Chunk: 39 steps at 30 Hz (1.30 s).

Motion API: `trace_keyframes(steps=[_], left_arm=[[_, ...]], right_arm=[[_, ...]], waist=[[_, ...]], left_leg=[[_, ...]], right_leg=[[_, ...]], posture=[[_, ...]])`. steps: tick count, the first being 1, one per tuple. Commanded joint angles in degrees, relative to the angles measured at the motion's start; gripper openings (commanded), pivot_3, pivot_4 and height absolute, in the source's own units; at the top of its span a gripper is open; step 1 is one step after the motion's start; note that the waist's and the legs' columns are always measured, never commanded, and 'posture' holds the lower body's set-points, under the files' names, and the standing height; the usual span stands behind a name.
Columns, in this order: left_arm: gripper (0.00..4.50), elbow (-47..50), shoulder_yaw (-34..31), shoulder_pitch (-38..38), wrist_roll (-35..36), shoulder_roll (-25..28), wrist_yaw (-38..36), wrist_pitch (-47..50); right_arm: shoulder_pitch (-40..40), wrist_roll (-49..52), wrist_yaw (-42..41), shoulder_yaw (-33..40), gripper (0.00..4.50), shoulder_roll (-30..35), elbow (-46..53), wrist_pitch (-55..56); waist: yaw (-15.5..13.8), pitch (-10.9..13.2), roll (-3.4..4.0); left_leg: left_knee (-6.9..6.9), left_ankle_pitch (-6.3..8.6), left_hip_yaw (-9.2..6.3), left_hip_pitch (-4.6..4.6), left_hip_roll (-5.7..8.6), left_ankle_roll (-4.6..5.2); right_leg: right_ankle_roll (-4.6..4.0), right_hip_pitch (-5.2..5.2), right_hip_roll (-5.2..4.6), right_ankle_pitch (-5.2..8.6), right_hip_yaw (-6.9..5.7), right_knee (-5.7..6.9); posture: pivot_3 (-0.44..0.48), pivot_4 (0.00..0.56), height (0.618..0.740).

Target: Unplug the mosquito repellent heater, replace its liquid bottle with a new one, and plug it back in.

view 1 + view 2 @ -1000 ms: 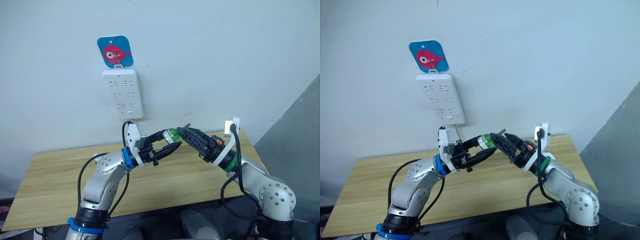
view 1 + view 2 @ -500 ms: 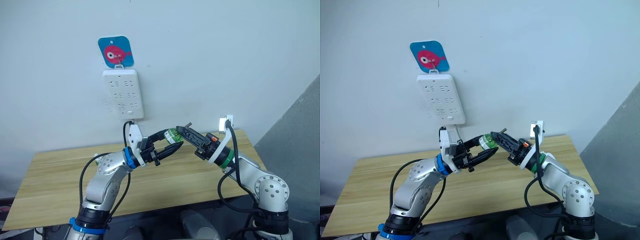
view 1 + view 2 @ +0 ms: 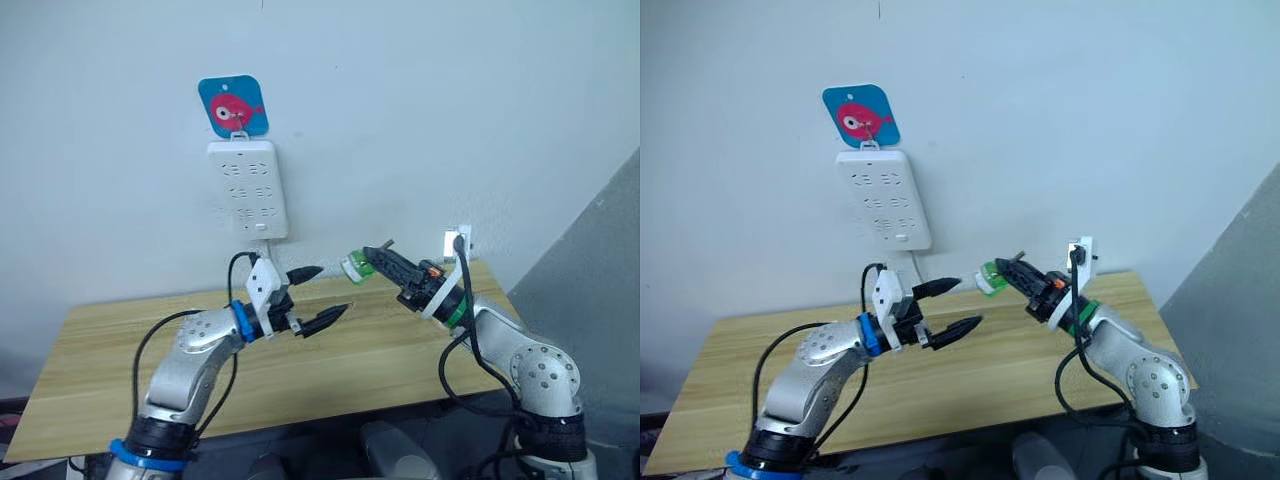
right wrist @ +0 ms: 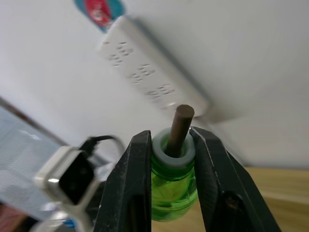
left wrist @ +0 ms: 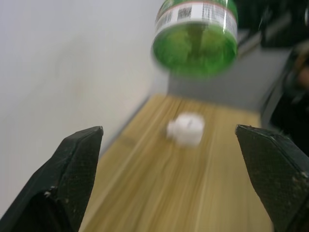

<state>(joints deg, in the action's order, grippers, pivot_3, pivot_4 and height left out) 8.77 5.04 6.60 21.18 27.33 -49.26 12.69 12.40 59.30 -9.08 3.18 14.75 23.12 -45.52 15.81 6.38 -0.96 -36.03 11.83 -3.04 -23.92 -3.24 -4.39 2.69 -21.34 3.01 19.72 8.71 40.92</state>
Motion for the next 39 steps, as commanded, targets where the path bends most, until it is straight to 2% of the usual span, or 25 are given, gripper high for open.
trace_keyframes(steps=[1, 5, 8, 9, 11, 12, 16, 21, 23, 28, 33, 35, 39], left_arm=[[4.5, 2.6, -1.3, -2.7, -0.3, 3.2, -1.8, -0.1], [4.5, 8.1, -1.3, -5.9, 1.8, 5.3, -3.0, 2.4], [4.5, 13.0, -1.0, -7.3, 2.6, 6.7, -3.2, 4.9], [4.5, 14.3, -1.0, -7.7, 2.5, 7.1, -2.8, 5.5], [4.5, 17.1, -1.3, -7.9, 3.2, 7.5, -1.5, 7.9], [4.5, 18.3, -1.6, -8.2, 3.8, 7.5, -1.0, 9.2], [4.5, 22.3, -2.2, -10.1, 5.5, 7.3, 0.9, 11.9], [4.5, 24.3, -3.1, -12.9, 5.3, 7.9, 2.2, 11.8], [4.5, 24.3, -3.6, -13.6, 5.1, 8.1, 2.5, 11.3], [4.5, 22.4, -5.5, -14.4, 5.0, 7.1, 3.4, 9.3], [4.5, 19.4, -8.0, -17.1, 4.3, 5.0, 4.8, 6.2], [4.5, 19.0, -8.3, -17.6, 4.1, 4.8, 4.8, 5.6], [4.5, 16.5, -13.5, -24.3, 4.9, 0.2, 9.3, 2.2]], right_arm=[[1.0, -20.7, -2.6, -6.9, 0.81, 3.9, -7.2, 12.6], [2.9, -38.4, -3.1, -12.2, 0.81, 4.7, -22.2, 28.1], [6.2, -45.8, -2.7, -13.2, 0.81, 2.4, -35.6, 36.9], [7.4, -47.4, -2.6, -13.3, 0.81, 1.5, -39.6, 39.2], [10.7, -50.4, -2.0, -13.1, 0.81, -0.4, -49.8, 44.2], [12.1, -51.7, -1.5, -12.8, 0.81, -1.3, -54.0, 46.3], [18.3, -54.0, 0.1, -10.4, 0.81, -4.3, -70.1, 52.3], [22.4, -54.3, 0.5, -7.0, 0.81, -5.4, -80.4, 56.8], [22.6, -54.4, -0.1, -6.1, 0.81, -5.7, -82.0, 57.7], [21.3, -54.1, -1.0, -4.1, 2.59, -6.0, -81.5, 58.9], [17.8, -53.1, -1.7, -2.5, 4.46, -6.1, -74.0, 57.7], [16.9, -53.0, -1.9, -2.2, 4.49, -6.2, -72.0, 56.7], [4.2, -52.2, -12.4, -6.7, 4.49, -2.1, -46.8, 51.8]], waist=[[-0.1, 0.0, 0.0], [-0.9, 0.0, -0.02], [-1.7, 0.0, -0.02], [-1.8, 0.0, -0.02], [-2.1, 0.0, -0.02], [-2.3, 0.0, -0.02], [-4.0, 0.0, -0.03], [-6.3, 0.1, 0.01], [-6.9, 0.1, 0.02], [-7.8, 0.1, 0.06], [-7.8, 0.2, 0.09], [-7.8, 0.2, 0.12], [-7.9, 0.3, 0.24]], left_leg=[[0.0, 0.0, 0.0, 0.0, -0.01, 0.0], [0.04, 0.0, 0.05, 0.0, 0.0, 0.0], [0.05, 0.0, 0.08, 0.02, 0.0, 0.0], [0.05, 0.0, 0.08, 0.03, 0.0, 0.0], [0.05, 0.0, 0.07, 0.07, 0.0, 0.0], [0.04, 0.0, 0.07, 0.09, 0.0, 0.0], [0.06, 0.0, 0.04, 0.11, 0.03, 0.0], [0.07, 0.0, 0.01, 0.12, 0.06, 0.0], [0.05, 0.0, 0.0, 0.13, 0.07, 0.0], [0.03, 0.0, 0.02, 0.17, 0.09, 0.0], [0.06, 0.0, 0.02, 0.17, 0.1, 0.0], [0.07, 0.0, 0.01, 0.17, 0.09, 0.0], [0.1, 0.01, 0.03, 0.14, 0.11, 0.0]], right_leg=[[0.0, 0.0, 0.0, 0.0, 0.0, 0.0], [0.0, -0.04, -0.03, 0.0, 0.02, -0.01], [0.0, -0.02, -0.03, 0.0, 0.03, -0.01], [-0.01, -0.01, -0.03, 0.0, 0.03, 0.0], [-0.01, 0.03, -0.03, -0.01, 0.03, 0.01], [-0.02, 0.06, -0.03, -0.01, 0.02, 0.01], [-0.03, 0.09, -0.04, -0.02, 0.01, 0.01], [-0.17, 0.1, -0.06, -0.1, 0.0, 0.01], [-0.16, 0.12, -0.06, -0.09, -0.01, 0.01], [-0.12, 0.16, -0.08, -0.06, 0.01, 0.01], [-0.12, 0.12, -0.11, -0.06, 0.01, 0.01], [-0.13, 0.13, -0.11, -0.05, 0.0, 0.01], [-0.05, 0.13, -0.19, 0.01, 0.01, -0.05]], posture=[[-0.193, 0.058, 0.74], [-0.146, 0.065, 0.74], [-0.13, 0.065, 0.74], [-0.093, 0.069, 0.74], [-0.093, 0.069, 0.74], [-0.055, 0.074, 0.74], [-0.026, 0.074, 0.74], [0.003, 0.086, 0.74], [0.006, 0.087, 0.74], [0.001, 0.093, 0.74], [-0.028, 0.096, 0.74], [-0.028, 0.096, 0.74], [-0.047, 0.111, 0.74]])
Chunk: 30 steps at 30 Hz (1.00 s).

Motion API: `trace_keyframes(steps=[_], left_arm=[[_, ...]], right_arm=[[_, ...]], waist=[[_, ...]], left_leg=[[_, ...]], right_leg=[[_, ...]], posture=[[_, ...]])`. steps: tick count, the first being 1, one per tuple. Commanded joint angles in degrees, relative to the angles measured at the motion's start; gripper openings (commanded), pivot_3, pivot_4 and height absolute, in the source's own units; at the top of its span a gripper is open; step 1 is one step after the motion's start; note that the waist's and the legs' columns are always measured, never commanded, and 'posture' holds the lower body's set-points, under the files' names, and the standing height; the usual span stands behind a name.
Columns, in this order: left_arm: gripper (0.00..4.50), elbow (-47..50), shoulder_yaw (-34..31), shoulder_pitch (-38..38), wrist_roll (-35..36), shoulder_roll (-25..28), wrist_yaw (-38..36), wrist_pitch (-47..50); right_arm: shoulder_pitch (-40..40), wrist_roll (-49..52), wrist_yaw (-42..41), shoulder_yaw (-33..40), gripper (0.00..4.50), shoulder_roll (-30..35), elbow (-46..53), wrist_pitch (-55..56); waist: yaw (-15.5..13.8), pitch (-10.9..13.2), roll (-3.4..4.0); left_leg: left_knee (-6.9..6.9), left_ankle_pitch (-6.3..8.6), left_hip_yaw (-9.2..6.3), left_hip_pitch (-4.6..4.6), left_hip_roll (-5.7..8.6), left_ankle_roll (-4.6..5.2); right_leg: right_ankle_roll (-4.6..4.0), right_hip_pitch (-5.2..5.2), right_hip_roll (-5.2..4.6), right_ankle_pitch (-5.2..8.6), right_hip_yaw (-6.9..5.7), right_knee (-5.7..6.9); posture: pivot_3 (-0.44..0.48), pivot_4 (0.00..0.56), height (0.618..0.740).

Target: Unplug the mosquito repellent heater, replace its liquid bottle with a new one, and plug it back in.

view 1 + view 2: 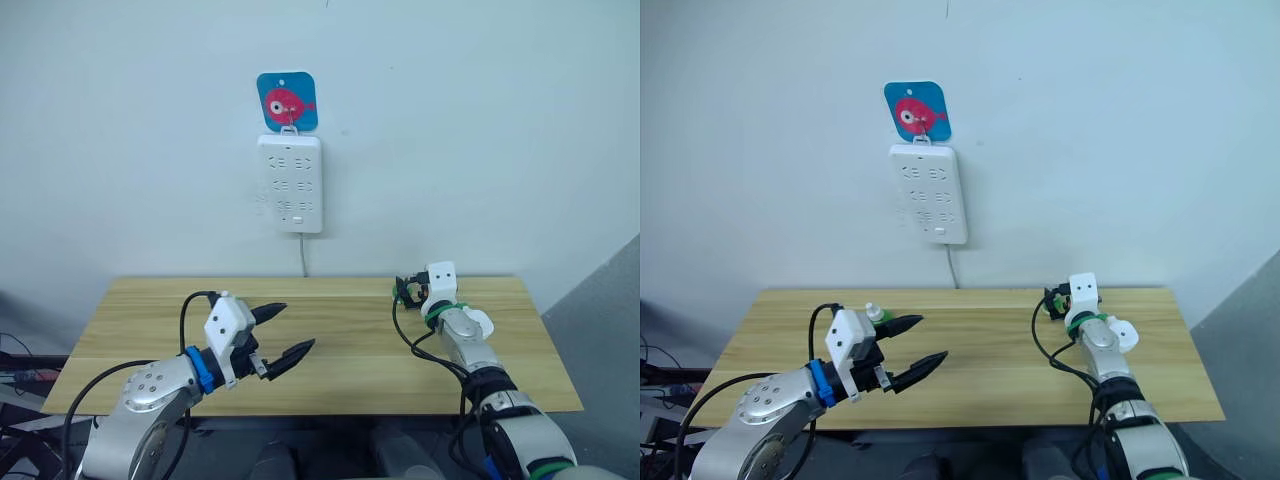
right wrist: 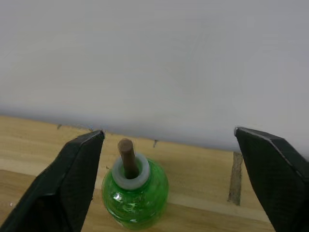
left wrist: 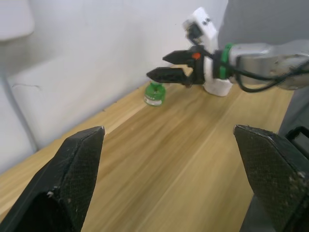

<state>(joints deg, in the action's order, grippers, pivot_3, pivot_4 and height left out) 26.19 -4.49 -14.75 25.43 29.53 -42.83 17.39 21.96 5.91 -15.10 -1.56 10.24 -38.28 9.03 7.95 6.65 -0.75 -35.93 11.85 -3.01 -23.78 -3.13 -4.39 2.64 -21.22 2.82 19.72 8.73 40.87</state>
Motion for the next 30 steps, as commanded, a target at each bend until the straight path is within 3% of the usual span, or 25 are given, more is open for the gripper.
trace_keyframes(steps=[1, 2, 3, 5, 7, 11, 14, 15, 30], left_arm=[[4.5, -1.0, -4.3, -3.3, 0.7, -2.4, 3.1, -2.7], [4.5, -1.0, -4.4, -3.4, 0.6, -2.6, 3.0, -2.8], [4.5, -3.3, -6.6, -5.0, -0.2, -3.9, 4.9, -4.4], [4.5, -8.0, -10.5, -6.8, -1.5, -6.1, 8.6, -6.9], [4.5, -9.7, -11.7, -7.1, -2.1, -7.0, 9.6, -8.1], [4.5, -23.3, -13.6, -1.9, -6.4, -5.3, 12.3, -11.1], [4.5, -28.3, -12.9, 1.4, -7.6, -4.5, 11.8, -12.3], [4.5, -30.9, -12.4, 3.4, -8.0, -4.1, 11.3, -12.7], [4.5, -57.9, -7.6, 23.8, -14.2, -2.9, 8.2, -21.9]], right_arm=[[-6.5, 1.2, -7.1, -2.2, 4.49, 2.8, 17.2, -4.1], [-7.0, 1.2, -7.2, -2.2, 4.49, 2.9, 18.7, -5.3], [-10.7, 2.3, -12.5, -4.4, 4.49, 6.2, 27.0, -7.5], [-15.9, 4.4, -20.4, -7.7, 4.49, 11.6, 40.0, -12.1], [-17.6, 5.4, -22.3, -8.5, 4.49, 13.5, 44.9, -15.2], [-16.8, 6.9, -26.4, -12.8, 4.49, 17.4, 56.4, -27.0], [-15.7, 5.6, -25.6, -14.4, 4.49, 17.9, 59.3, -32.1], [-14.8, 4.0, -24.5, -15.4, 4.49, 17.8, 59.9, -33.8], [-15.5, 3.2, -19.8, -17.1, 4.49, 16.5, 71.4, -49.5]], waist=[[-0.1, 0.0, 0.02], [-0.1, 0.1, 0.01], [-0.1, 0.4, 0.02], [-0.2, 1.3, 0.17], [0.0, 1.4, -0.03], [-0.2, 2.8, -0.5], [-0.3, 3.6, -0.99], [-0.4, 3.7, -1.05], [-1.4, 7.1, -1.05]], left_leg=[[0.0, 0.02, 0.01, -0.01, 0.01, 0.0], [0.0, 0.03, -0.01, 0.0, 0.0, -0.01], [0.0, 0.03, -0.02, 0.0, 0.0, -0.01], [-0.05, 0.02, 0.0, 0.08, -0.01, -0.02], [-0.04, 0.01, 0.08, 0.07, 0.03, -0.02], [-0.08, -0.02, 0.09, 0.2, -0.16, -0.04], [-0.1, -0.03, 0.09, 0.18, -0.13, -0.05], [-0.1, -0.02, 0.08, 0.0, -0.13, -0.06], [0.0, 0.15, 0.04, -0.22, -0.21, -0.28]], right_leg=[[0.0, 0.0, -0.02, 0.04, 0.0, -0.01], [-0.02, 0.0, -0.03, 0.07, -0.02, 0.0], [-0.03, -0.01, -0.01, 0.08, -0.04, 0.01], [-0.06, 0.05, -0.02, 0.09, 0.03, 0.04], [-0.09, 0.03, -0.05, 0.12, 0.1, 0.03], [-0.69, 0.05, 0.07, 0.36, 0.08, 0.05], [-0.68, 0.0, 0.05, 0.35, 0.07, 0.06], [-0.31, -0.08, 0.05, 0.15, 0.03, 0.02], [-0.09, -0.25, 0.02, 0.04, -0.12, -0.09]], posture=[[-0.047, 0.111, 0.74], [-0.047, 0.111, 0.74], [-0.054, 0.141, 0.74], [-0.055, 0.143, 0.74], [-0.055, 0.143, 0.74], [-0.074, 0.186, 0.74], [-0.085, 0.204, 0.74], [-0.089, 0.21, 0.74], [-0.149, 0.274, 0.74]])
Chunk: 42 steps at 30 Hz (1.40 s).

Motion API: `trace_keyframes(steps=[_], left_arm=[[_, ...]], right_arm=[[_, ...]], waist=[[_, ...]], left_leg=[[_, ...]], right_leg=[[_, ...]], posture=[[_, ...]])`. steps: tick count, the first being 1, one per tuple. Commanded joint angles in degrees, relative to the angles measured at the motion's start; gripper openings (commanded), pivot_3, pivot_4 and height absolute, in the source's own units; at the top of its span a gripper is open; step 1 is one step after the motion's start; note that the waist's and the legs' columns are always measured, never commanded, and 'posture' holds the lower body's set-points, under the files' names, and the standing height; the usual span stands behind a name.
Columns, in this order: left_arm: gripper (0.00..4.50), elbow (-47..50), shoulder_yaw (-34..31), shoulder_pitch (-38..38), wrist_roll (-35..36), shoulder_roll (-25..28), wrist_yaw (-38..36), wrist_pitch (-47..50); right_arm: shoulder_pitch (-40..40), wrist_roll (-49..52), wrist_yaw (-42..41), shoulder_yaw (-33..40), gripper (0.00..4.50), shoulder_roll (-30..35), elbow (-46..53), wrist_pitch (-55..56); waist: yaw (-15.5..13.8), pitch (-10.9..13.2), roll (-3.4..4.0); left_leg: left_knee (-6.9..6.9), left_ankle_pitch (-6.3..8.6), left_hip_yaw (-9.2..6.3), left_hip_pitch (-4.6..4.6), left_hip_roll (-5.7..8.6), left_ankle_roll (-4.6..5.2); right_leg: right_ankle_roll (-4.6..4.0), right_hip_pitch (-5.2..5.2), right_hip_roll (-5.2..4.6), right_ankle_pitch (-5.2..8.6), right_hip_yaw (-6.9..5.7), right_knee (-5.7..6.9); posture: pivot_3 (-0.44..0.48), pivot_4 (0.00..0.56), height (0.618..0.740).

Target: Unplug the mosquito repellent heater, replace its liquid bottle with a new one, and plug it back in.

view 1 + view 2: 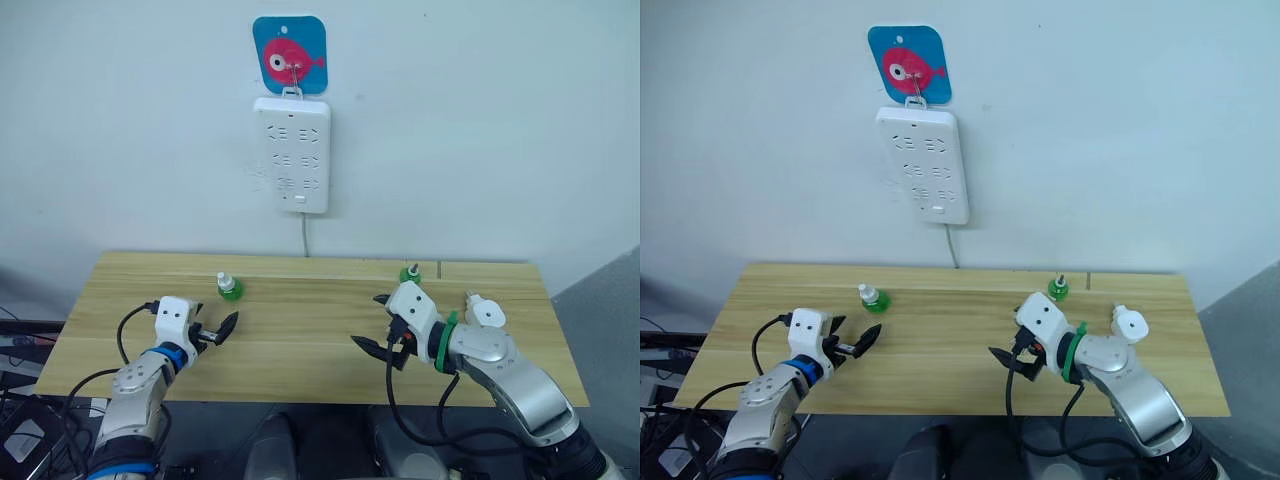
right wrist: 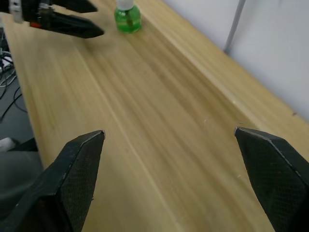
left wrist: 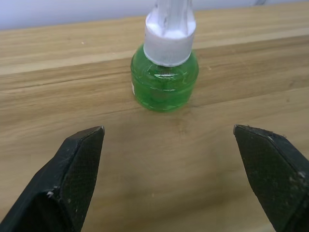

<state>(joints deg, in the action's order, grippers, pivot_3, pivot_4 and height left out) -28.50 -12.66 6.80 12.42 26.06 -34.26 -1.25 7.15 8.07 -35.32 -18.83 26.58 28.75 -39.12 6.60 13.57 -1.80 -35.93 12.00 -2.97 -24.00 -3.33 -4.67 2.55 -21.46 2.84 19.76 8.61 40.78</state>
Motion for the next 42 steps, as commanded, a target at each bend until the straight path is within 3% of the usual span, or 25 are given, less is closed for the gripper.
trace_keyframes(steps=[1, 11, 20, 23, 28, 32, 37, 42], left_arm=[[4.5, -4.8, 0.9, 3.6, -1.6, 0.4, -0.7, -4.1], [4.5, -19.7, 2.7, 13.7, -4.5, 0.4, -0.8, -11.5], [4.5, -25.9, 3.6, 17.4, -5.5, -0.6, -0.8, -15.4], [3.89, -26.6, 3.6, 17.3, -5.4, -0.8, -0.9, -16.1], [2.34, -27.0, 3.6, 16.4, -5.9, -0.4, -0.3, -17.1], [2.22, -26.9, 3.5, 16.7, -6.4, 0.7, -0.8, -18.1], [2.22, -18.9, 5.3, 15.2, -5.7, 2.6, -7.4, -19.0], [2.22, 3.3, 9.8, 10.0, -1.3, 4.8, -18.7, -10.2]], right_arm=[[-0.9, 1.2, 0.6, 0.1, 4.49, 0.1, 5.2, -2.1], [-1.9, 2.5, 0.6, 0.2, 4.49, 1.4, 9.0, -6.1], [-2.2, 3.6, 0.8, 0.4, 4.49, 2.0, 9.7, -7.2], [-2.1, 3.7, 0.8, 0.4, 4.5, 2.1, 9.7, -7.4], [-1.9, 3.7, 0.8, 0.4, 4.5, 2.3, 9.2, -6.8], [-1.2, 3.5, 0.3, 0.7, 4.5, 2.5, 7.9, -5.3], [0.7, 4.4, -1.9, 2.0, 4.5, 3.3, 6.4, -2.7], [4.1, 7.7, -4.8, 3.4, 4.5, 3.5, 6.1, -2.3]], waist=[[0.0, 0.4, 0.0], [0.0, 1.3, -0.29], [0.0, 1.7, -0.29], [0.0, 1.9, -0.3], [0.0, 2.1, -0.32], [0.0, 2.1, -0.32], [0.0, 2.1, -0.33], [-0.1, 2.0, -0.35]], left_leg=[[-0.02, 0.0, -0.01, 0.0, 0.0, 0.0], [-0.02, -0.01, 0.0, -0.06, -0.01, -0.01], [-0.02, -0.01, -0.01, -0.16, -0.02, -0.02], [-0.02, -0.01, -0.02, -0.16, -0.03, -0.02], [-0.03, -0.01, 0.0, -0.17, -0.02, -0.02], [-0.02, -0.01, -0.01, -0.17, -0.03, -0.02], [-0.03, -0.02, -0.01, -0.39, -0.04, -0.05], [-0.02, -0.12, -0.15, -0.57, -0.15, -0.22]], right_leg=[[0.0, 0.0, 0.0, 0.0, -0.01, 0.0], [0.03, -0.04, 0.02, -0.01, -0.01, -0.06], [0.04, -0.11, 0.02, -0.01, -0.04, -0.08], [0.04, -0.12, 0.03, -0.01, -0.04, -0.08], [0.05, -0.12, 0.02, -0.01, -0.02, -0.09], [0.05, -0.13, 0.02, -0.01, -0.03, -0.08], [0.06, -0.33, 0.02, -0.02, -0.07, -0.07], [-0.03, -0.48, -0.06, -0.08, -0.24, -0.03]], posture=[[-0.151, 0.276, 0.74], [-0.166, 0.291, 0.74], [-0.167, 0.293, 0.74], [-0.167, 0.29, 0.74], [-0.163, 0.281, 0.74], [-0.149, 0.268, 0.74], [-0.146, 0.245, 0.74], [-0.136, 0.202, 0.74]])
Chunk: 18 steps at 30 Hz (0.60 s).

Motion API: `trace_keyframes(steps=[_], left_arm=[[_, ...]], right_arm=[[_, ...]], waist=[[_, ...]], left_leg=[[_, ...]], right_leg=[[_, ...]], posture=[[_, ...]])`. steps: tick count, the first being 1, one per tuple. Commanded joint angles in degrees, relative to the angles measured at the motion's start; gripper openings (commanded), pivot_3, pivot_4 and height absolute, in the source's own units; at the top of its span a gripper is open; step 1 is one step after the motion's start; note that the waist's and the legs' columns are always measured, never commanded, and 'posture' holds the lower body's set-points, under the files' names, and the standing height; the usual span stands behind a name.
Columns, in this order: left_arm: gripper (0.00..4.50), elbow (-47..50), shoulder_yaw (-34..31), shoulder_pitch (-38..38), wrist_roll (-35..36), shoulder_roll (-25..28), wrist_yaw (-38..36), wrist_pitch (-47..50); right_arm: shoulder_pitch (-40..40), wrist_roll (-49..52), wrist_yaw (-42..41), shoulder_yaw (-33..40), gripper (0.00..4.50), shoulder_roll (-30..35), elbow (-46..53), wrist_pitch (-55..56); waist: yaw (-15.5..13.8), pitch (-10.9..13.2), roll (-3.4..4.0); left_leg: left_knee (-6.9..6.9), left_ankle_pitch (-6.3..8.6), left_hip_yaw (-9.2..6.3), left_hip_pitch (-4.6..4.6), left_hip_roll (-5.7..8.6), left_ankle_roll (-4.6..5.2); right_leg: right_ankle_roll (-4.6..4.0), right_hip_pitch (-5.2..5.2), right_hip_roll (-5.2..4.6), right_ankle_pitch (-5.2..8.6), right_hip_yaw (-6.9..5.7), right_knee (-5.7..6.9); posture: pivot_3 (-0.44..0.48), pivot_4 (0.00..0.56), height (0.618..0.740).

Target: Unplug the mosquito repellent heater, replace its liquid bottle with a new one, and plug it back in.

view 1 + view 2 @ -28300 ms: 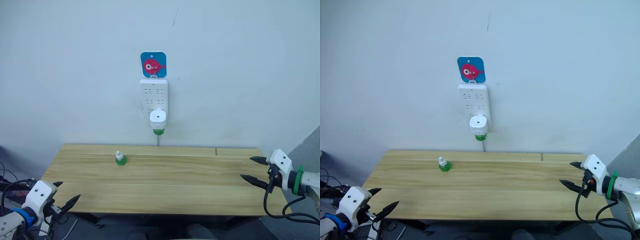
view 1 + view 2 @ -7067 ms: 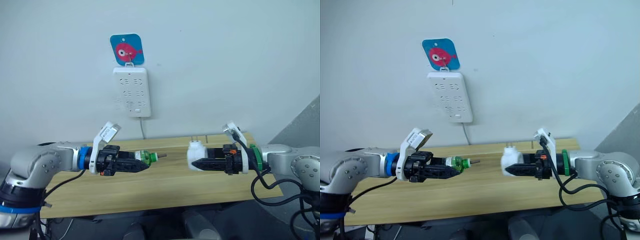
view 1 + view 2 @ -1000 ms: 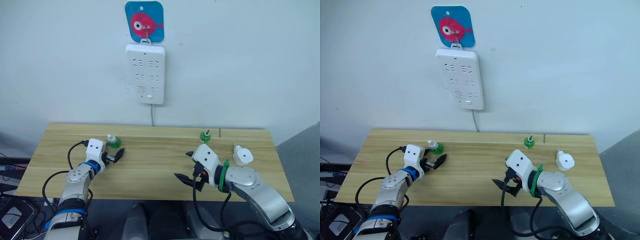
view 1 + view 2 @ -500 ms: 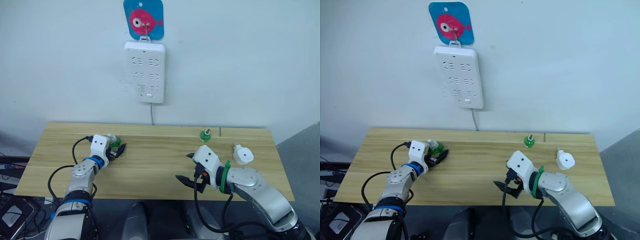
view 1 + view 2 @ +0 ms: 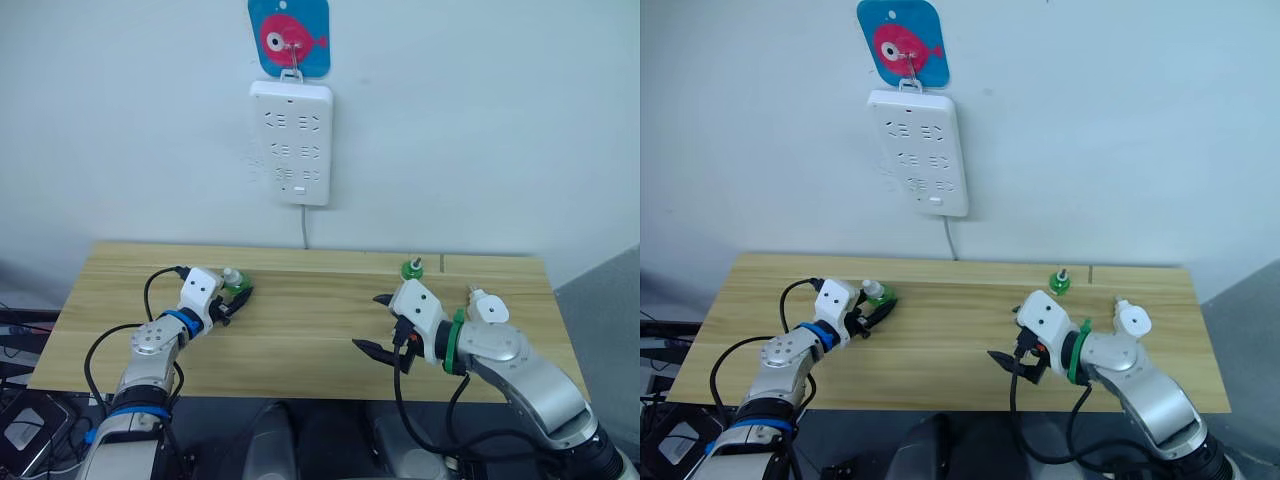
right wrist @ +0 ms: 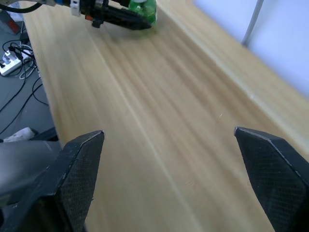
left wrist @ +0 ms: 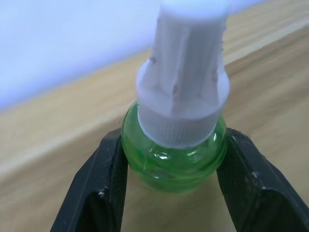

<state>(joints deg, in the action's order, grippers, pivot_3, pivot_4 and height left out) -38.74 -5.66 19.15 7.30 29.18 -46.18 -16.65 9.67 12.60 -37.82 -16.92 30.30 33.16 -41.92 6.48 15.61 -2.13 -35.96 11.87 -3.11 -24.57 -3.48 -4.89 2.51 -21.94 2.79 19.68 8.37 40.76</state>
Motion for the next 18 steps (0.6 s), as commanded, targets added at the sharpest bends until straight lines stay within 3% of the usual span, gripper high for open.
trace_keyframes(steps=[1, 7, 12, 18], left_arm=[[2.22, 19.2, 4.2, -3.5, 5.4, 2.5, -9.6, 8.8], [2.22, 40.2, 11.3, -3.6, 12.3, 7.6, -20.9, 27.2], [2.22, 44.1, 13.3, 0.8, 14.4, 9.7, -24.7, 34.3], [2.22, 43.1, 14.6, 4.2, 13.6, 10.5, -27.8, 34.6]], right_arm=[[2.7, 4.6, -3.0, 2.0, 4.5, -0.5, 2.1, -0.2], [11.4, 9.6, -3.9, 2.1, 4.5, -3.1, 0.3, -4.7], [16.9, 11.2, -4.5, 0.6, 4.5, -5.4, -3.2, -6.8], [20.7, 14.3, -5.8, -0.3, 4.5, -8.3, -5.9, -9.2]], waist=[[0.0, -0.1, 0.0], [0.5, -0.5, -0.02], [1.5, -1.8, -0.04], [2.8, -3.5, 0.02]], left_leg=[[0.0, -0.04, -0.02, -0.12, 0.0, -0.07], [-0.05, -0.09, -0.2, -0.21, 0.02, -0.13], [-0.05, -0.09, -0.35, -0.25, 0.16, -0.14], [-0.02, -0.11, -0.53, -0.29, 0.16, -0.15]], right_leg=[[-0.05, -0.1, 0.0, -0.03, -0.03, 0.03], [-0.2, -0.18, 0.0, -0.11, -0.2, 0.14], [-0.22, -0.19, 0.01, -0.12, -0.41, 0.16], [-0.24, -0.2, 0.01, -0.13, -0.61, 0.18]], posture=[[-0.137, 0.194, 0.74], [-0.147, 0.141, 0.74], [-0.153, 0.104, 0.74], [-0.157, 0.075, 0.74]])
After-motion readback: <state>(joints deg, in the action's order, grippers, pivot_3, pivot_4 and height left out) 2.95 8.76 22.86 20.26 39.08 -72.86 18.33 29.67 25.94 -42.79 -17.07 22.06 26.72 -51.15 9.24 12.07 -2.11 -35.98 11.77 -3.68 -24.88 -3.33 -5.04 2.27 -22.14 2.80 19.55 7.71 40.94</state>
